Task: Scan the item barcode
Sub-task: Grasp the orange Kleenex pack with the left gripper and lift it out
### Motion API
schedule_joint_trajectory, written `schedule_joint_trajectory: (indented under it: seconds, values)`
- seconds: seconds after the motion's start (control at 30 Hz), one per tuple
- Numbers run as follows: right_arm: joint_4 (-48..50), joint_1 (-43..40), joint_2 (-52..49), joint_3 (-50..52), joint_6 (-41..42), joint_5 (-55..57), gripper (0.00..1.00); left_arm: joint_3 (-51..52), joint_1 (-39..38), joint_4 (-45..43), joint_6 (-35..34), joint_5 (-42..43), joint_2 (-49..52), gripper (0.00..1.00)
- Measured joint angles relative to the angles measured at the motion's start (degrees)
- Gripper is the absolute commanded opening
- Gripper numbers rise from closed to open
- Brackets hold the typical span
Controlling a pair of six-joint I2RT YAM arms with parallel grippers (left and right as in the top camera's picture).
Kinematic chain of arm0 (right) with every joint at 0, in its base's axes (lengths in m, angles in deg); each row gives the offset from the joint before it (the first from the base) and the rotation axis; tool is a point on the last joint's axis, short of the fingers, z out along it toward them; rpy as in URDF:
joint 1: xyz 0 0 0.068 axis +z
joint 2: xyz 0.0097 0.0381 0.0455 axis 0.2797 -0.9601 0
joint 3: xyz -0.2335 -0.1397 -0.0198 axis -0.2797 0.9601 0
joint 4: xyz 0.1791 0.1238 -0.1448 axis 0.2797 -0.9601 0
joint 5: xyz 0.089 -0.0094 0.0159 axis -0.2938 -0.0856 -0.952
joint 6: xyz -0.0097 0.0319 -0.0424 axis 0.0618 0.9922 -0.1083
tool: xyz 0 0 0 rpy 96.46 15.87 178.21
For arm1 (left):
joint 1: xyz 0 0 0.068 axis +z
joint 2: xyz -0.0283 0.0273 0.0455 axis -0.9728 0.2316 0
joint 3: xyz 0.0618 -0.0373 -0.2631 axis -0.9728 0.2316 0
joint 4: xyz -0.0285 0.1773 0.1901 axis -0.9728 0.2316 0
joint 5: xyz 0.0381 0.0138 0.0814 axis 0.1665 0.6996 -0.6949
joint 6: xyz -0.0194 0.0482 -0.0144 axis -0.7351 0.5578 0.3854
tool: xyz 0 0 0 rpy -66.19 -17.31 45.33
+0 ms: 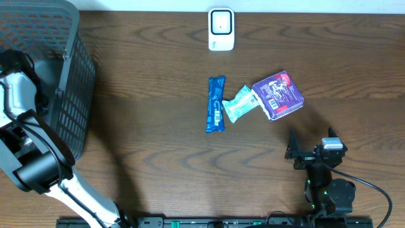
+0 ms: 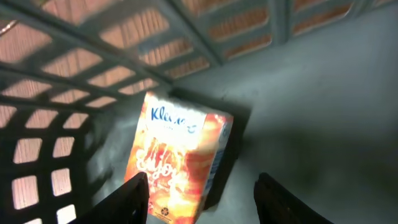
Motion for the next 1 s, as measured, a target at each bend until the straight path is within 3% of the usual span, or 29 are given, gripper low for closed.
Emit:
schedule_joint_trajectory:
  seconds: [0.23, 0.33, 0.37, 0.5, 0.83, 1.0]
  values:
    - [0.0, 0.0, 0.0, 0.0, 0.0, 0.0, 0.99, 4.7, 0.5, -2.6, 0.2, 0.0, 0.0, 0.54]
    - [0.0, 0.0, 0.0, 0.0, 0.0, 0.0, 0.99, 5.9, 1.3, -3.8, 0.0, 0.0, 0.0, 0.40]
    - [0.0, 0.0, 0.0, 0.0, 0.0, 0.0, 0.99, 6.3, 1.7, -4.1, 0.4, -0.1, 0.0, 0.31]
    - [0.0, 0.0, 0.0, 0.0, 0.0, 0.0, 0.99, 6.8, 2.8, -4.6, 0.2, -0.3, -0.1, 0.08]
    - [0.0, 0.0, 0.0, 0.0, 0.0, 0.0, 0.99, 6.7, 2.4, -4.3, 0.5, 7.8, -3.3, 0.07]
    - [0.0, 0.0, 0.0, 0.0, 0.0, 0.0, 0.99, 6.8, -0.4, -5.8, 0.5, 13.4, -12.9, 0.07]
